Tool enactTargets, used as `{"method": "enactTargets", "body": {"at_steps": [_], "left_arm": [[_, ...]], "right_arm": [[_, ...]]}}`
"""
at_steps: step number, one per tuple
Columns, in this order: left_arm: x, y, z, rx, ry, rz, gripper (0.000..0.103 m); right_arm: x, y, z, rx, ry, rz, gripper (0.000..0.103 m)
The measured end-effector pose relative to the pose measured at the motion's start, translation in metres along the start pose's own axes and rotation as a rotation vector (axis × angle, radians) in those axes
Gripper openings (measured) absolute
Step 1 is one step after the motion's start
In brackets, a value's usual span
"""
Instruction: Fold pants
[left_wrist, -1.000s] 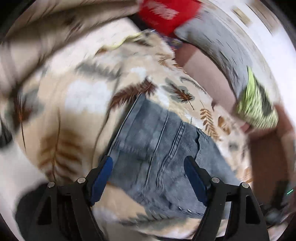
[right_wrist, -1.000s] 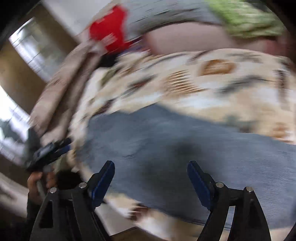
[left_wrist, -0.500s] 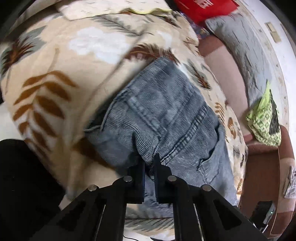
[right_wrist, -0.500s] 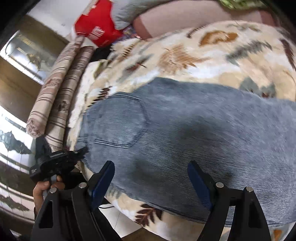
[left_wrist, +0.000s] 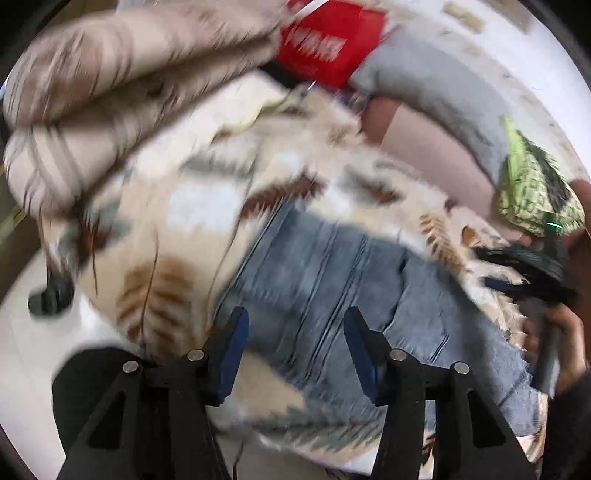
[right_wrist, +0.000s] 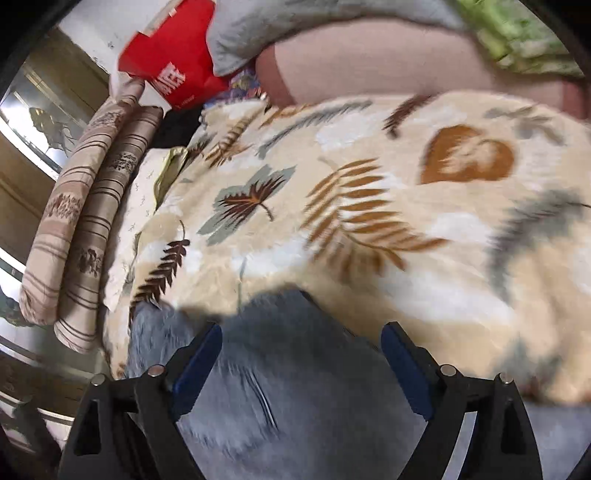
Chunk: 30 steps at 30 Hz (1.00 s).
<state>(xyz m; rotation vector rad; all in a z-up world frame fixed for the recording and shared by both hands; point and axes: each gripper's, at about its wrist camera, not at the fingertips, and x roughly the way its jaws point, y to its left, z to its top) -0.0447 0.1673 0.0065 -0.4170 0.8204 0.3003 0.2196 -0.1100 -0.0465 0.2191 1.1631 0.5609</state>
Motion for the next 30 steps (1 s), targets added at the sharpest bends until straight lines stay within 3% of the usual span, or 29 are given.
{"method": "enactTargets", "body": {"at_steps": [1,2,3,4,5,6,8,10,11,13,16,19,22,23,24,26,29,30], "left_arm": [[0.007,-0.003,0.004,0.018,-0.01,0.007,0.064],[0.02,-0.005,0.007,0.028,0.003,0.018,0.064],[0.038,-0.009,0.007,0.05,0.04,0.035,0.064],[0.061,-0.013,0.007,0.085,0.106,0.064,0.064],[0.086,-0.012,0.004,0.097,0.184,0.093,0.065],[0.101,-0.006,-0.003,0.087,0.21,0.096,0.066],[0.095,-0.011,-0.005,0.14,0.161,0.117,0.067],[0.094,-0.01,-0.006,0.131,0.16,0.124,0.067],[0.095,-0.009,-0.005,0.131,0.162,0.123,0.067],[0.094,-0.007,-0.001,0.132,0.164,0.124,0.067],[0.096,-0.007,0.001,0.138,0.161,0.123,0.067],[0.093,-0.009,-0.006,0.134,0.159,0.125,0.067],[0.095,-0.011,-0.007,0.133,0.157,0.126,0.067],[0.095,-0.011,-0.007,0.134,0.156,0.126,0.067],[0.095,-0.011,-0.007,0.136,0.155,0.126,0.067],[0.095,-0.011,-0.007,0.134,0.154,0.123,0.067],[0.095,-0.012,-0.007,0.14,0.154,0.123,0.067],[0.094,-0.011,-0.007,0.139,0.154,0.117,0.067]], "right_arm": [[0.018,0.001,0.005,-0.008,0.051,-0.008,0.089],[0.035,0.003,0.007,-0.018,0.096,-0.031,0.079],[0.051,0.005,0.007,-0.033,0.146,-0.025,0.048],[0.064,0.009,0.004,-0.056,0.191,-0.032,0.03],[0.068,0.014,0.002,-0.094,0.197,-0.08,0.02],[0.066,0.021,-0.001,-0.131,0.182,-0.098,0.015],[0.052,0.03,-0.001,-0.182,0.107,-0.18,0.005],[0.043,0.038,-0.001,-0.243,0.023,-0.312,0.005],[0.051,0.036,-0.001,-0.237,0.04,-0.337,0.005],[0.07,0.03,-0.008,-0.218,0.103,-0.335,0.006],[0.05,0.025,-0.013,-0.152,0.016,-0.297,0.007],[0.004,0.037,-0.02,-0.157,-0.104,-0.279,0.009],[-0.029,0.05,-0.04,-0.143,-0.124,-0.147,0.032],[-0.032,0.053,-0.049,-0.138,-0.11,-0.12,0.062],[-0.031,0.055,-0.058,-0.141,-0.095,-0.106,0.084],[-0.014,0.055,-0.073,-0.168,-0.073,-0.128,0.085],[0.043,0.024,-0.08,-0.103,0.132,-0.208,0.085],[0.037,0.024,-0.08,-0.1,0.087,-0.2,0.084]]}}
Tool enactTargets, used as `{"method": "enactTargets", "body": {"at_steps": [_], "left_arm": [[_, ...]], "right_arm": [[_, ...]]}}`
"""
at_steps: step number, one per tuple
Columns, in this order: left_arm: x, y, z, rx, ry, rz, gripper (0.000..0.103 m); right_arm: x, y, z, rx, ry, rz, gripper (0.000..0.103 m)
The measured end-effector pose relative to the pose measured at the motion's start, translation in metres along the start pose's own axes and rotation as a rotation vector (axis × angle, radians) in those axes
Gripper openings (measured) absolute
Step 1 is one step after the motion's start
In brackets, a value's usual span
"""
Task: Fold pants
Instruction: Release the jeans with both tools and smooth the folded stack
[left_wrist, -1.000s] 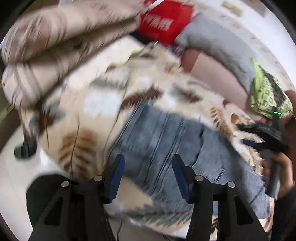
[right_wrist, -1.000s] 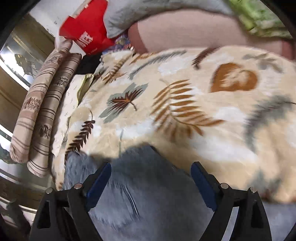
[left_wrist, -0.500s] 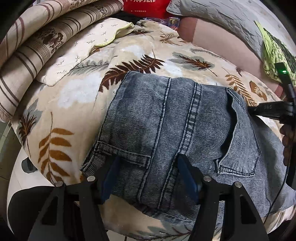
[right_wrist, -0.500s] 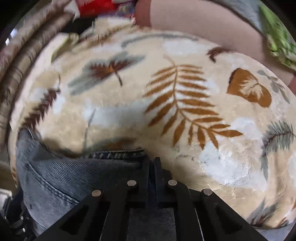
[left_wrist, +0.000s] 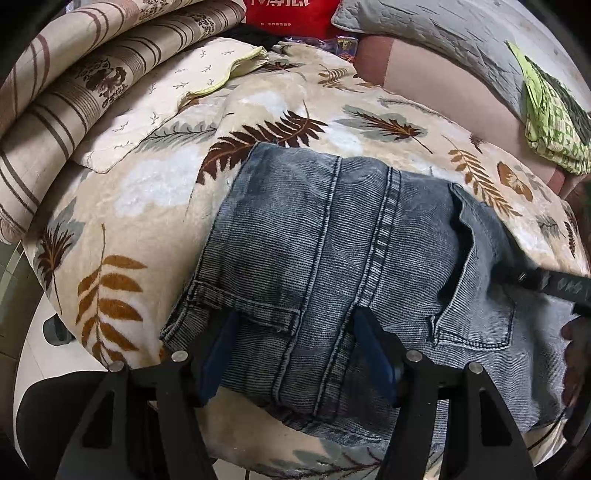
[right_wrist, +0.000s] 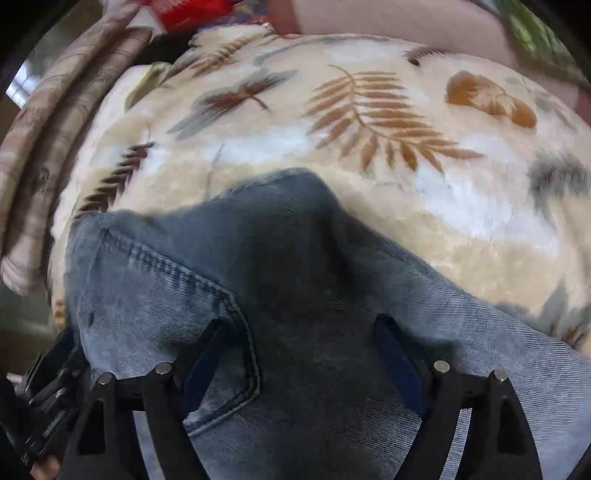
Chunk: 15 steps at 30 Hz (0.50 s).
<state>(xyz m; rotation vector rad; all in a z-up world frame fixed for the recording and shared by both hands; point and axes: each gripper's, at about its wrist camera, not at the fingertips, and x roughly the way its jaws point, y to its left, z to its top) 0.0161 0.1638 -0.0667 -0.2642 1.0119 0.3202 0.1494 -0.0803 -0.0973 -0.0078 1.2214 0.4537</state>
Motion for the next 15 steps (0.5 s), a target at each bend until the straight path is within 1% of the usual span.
{"method": "enactTargets", "body": {"at_steps": [2,3,5,6,7,8,10,11,12,15], "left_arm": [[0.0,0.001,0.0,-0.004,0.0,-0.006,0.067],[0.0,0.0,0.0,-0.004,-0.001,-0.003,0.067],[0.0,0.0,-0.001,-0.002,-0.004,0.0,0.068],[0.0,0.0,0.0,-0.003,-0.004,0.001,0.068],[-0.001,-0.001,0.0,-0.002,-0.004,0.002,0.068],[0.0,0.0,-0.001,-0.002,-0.004,0.001,0.068],[-0.001,0.0,-0.001,0.002,-0.006,0.001,0.068],[0.0,0.0,-0.001,0.009,-0.009,0.002,0.068],[0.0,0.0,-0.001,0.011,-0.012,0.001,0.068],[0.0,-0.001,0.0,0.01,-0.016,0.009,0.068]], "right_arm": [[-0.018,0.003,0.001,0.016,-0.034,0.017,0.084],[-0.031,0.007,0.002,0.007,-0.067,0.022,0.084],[-0.05,0.011,-0.001,-0.007,-0.122,0.005,0.084],[-0.054,0.011,-0.004,-0.007,-0.132,0.023,0.084],[-0.053,0.009,-0.005,-0.003,-0.126,0.033,0.084],[-0.045,0.006,-0.007,0.002,-0.106,0.023,0.084],[-0.018,-0.003,-0.009,0.021,-0.026,-0.03,0.084],[-0.007,-0.009,-0.009,0.036,0.005,-0.041,0.085],[-0.009,-0.011,-0.011,0.041,-0.03,-0.027,0.085],[-0.027,-0.008,-0.009,0.065,-0.057,0.007,0.084]]}}
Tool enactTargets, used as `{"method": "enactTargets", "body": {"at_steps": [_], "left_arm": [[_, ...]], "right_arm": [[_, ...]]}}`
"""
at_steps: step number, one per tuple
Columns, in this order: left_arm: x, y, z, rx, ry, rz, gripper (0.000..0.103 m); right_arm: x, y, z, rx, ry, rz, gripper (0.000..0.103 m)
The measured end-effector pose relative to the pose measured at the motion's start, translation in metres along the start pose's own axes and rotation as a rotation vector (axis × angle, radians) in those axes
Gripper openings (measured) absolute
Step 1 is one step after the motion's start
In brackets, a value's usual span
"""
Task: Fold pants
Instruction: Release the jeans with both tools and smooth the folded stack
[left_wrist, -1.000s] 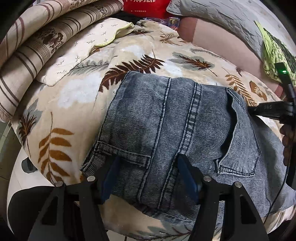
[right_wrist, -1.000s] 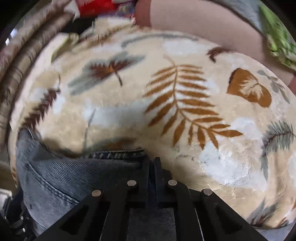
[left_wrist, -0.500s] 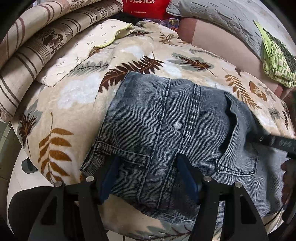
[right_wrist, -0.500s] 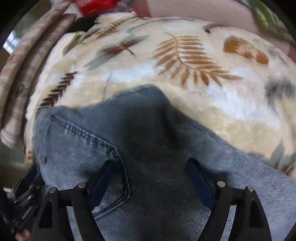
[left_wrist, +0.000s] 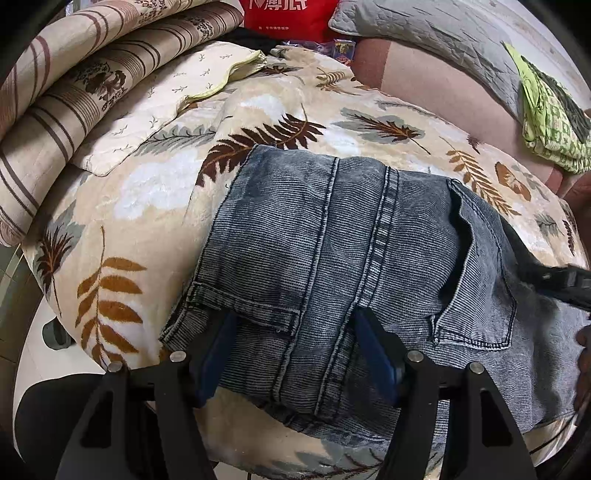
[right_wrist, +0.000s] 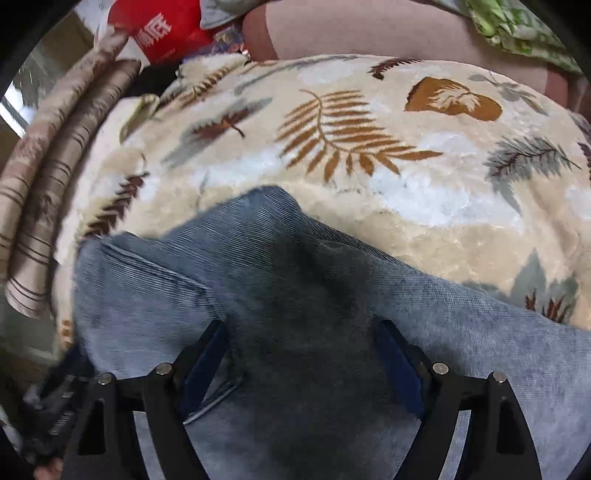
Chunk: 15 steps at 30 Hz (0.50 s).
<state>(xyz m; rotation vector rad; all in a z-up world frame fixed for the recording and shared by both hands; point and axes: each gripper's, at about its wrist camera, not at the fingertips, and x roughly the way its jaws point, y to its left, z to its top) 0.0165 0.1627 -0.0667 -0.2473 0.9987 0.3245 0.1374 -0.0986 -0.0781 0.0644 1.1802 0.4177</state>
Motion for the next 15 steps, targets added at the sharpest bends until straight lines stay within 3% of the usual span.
{"method": "enactTargets", "body": {"at_steps": [6,15], "left_arm": [[-0.001,-0.002,-0.001,0.001,-0.005,0.007,0.069],[-0.002,-0.003,-0.001,-0.001,-0.007,0.019,0.069]], "right_arm": [[-0.037,-0.001,-0.015,-0.039,-0.069,-0.031,0.084],[-0.059,-0.028,-0.055,-0.01,-0.08,-0.083,0.085]]}}
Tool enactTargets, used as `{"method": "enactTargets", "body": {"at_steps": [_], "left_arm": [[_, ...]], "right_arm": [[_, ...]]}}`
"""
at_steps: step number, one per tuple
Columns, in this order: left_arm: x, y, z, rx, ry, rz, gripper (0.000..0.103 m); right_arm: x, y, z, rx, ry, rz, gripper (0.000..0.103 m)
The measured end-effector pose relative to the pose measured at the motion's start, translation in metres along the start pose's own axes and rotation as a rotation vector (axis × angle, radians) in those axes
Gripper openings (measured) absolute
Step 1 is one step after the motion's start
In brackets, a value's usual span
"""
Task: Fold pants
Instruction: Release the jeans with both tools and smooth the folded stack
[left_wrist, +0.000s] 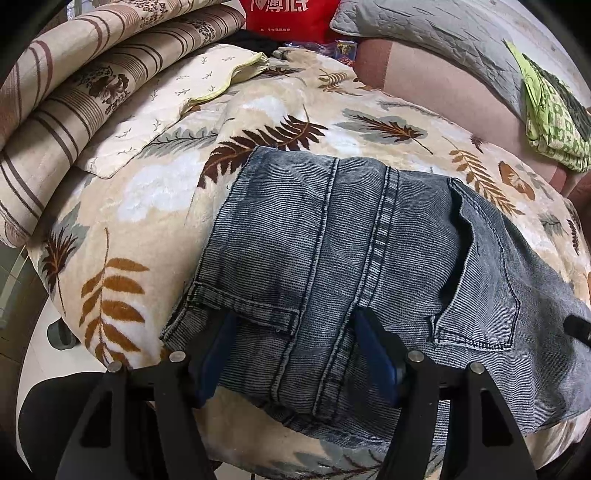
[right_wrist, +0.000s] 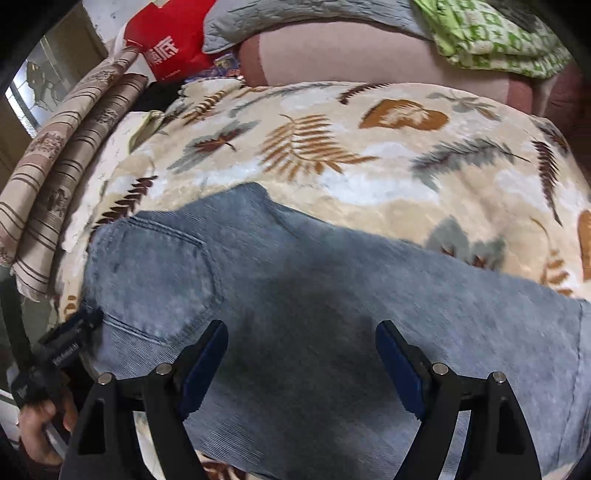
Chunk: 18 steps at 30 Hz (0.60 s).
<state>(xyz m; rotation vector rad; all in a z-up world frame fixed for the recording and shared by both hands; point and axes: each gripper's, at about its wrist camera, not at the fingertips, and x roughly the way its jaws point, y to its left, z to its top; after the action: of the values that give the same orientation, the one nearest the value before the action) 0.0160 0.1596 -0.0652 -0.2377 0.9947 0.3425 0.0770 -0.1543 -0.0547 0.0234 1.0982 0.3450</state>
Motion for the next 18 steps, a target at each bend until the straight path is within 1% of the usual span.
{"method": "enactTargets", "body": {"at_steps": [2,4,5,6,8,9,11,12,15,18], "left_arm": [[0.0,0.0,0.0,0.0,0.001,-0.001,0.069],[0.0,0.0,0.0,-0.002,0.0,0.0,0.069],[0.0,-0.001,0.0,0.001,0.0,0.005,0.069],[0.0,-0.002,-0.001,0.007,-0.001,0.008,0.069],[-0.002,-0.001,0.0,0.002,0.001,0.007,0.069],[-0.004,-0.001,0.0,-0.003,0.0,0.01,0.069],[-0.013,-0.004,0.001,0.007,-0.025,0.03,0.069],[-0.016,-0.006,0.001,0.012,-0.037,0.033,0.069],[-0.033,-0.02,0.002,0.036,-0.085,0.025,0.069],[-0.043,-0.038,0.002,0.072,-0.109,0.002,0.069]], "right_arm": [[0.005,-0.007,-0.007,0.012,0.011,-0.014,0.085],[0.025,-0.018,-0.015,0.024,0.086,-0.054,0.086],[0.033,-0.02,-0.017,-0.001,0.1,-0.06,0.086],[0.03,-0.017,-0.017,-0.028,0.075,-0.074,0.086],[0.022,-0.016,-0.016,-0.013,0.075,-0.097,0.086],[0.012,-0.017,-0.016,0.001,0.034,-0.107,0.086],[-0.007,-0.017,-0.018,-0.015,-0.034,-0.133,0.086],[-0.019,-0.018,-0.019,-0.028,-0.074,-0.163,0.086],[-0.045,-0.027,-0.022,-0.033,-0.141,-0.228,0.086],[-0.066,-0.036,-0.026,-0.038,-0.195,-0.311,0.086]]}}
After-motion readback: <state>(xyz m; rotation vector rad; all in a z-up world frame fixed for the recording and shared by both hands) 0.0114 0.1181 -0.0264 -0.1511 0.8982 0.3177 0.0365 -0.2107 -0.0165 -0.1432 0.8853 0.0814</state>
